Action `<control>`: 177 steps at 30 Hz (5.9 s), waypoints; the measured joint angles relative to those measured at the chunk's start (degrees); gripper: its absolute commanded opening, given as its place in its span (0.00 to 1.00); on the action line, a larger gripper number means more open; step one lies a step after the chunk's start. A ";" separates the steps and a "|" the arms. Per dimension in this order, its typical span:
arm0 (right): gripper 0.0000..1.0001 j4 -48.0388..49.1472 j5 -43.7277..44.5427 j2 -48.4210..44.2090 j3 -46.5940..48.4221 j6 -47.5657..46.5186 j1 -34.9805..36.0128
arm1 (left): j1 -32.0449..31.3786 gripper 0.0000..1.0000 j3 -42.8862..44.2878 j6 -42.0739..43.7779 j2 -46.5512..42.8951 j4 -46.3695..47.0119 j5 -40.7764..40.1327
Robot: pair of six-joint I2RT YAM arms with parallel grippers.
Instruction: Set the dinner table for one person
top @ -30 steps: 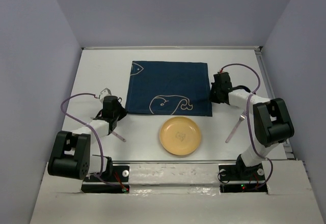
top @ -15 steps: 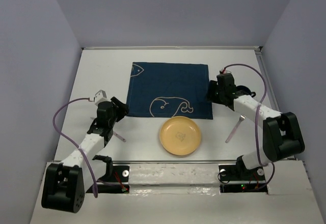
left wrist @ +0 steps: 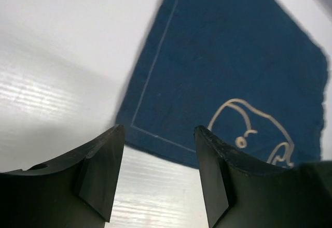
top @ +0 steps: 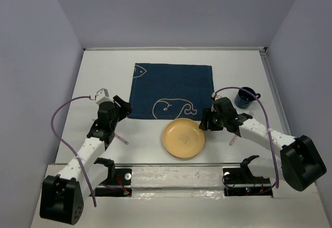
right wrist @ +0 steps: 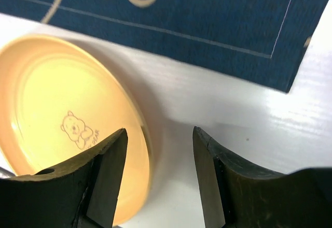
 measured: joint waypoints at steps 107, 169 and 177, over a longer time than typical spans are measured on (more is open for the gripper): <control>0.69 3.80 1.36 42.99 46.14 6.51 -5.70 | -11.21 0.99 19.41 26.40 -8.83 -15.58 1.79; 0.00 -14.93 19.21 55.32 79.08 -19.58 -8.35 | -15.65 0.99 19.41 26.60 -11.82 -15.98 0.22; 0.00 -18.27 17.03 60.22 85.24 -21.86 -8.33 | -15.65 0.99 19.41 26.62 -11.06 -15.98 -0.13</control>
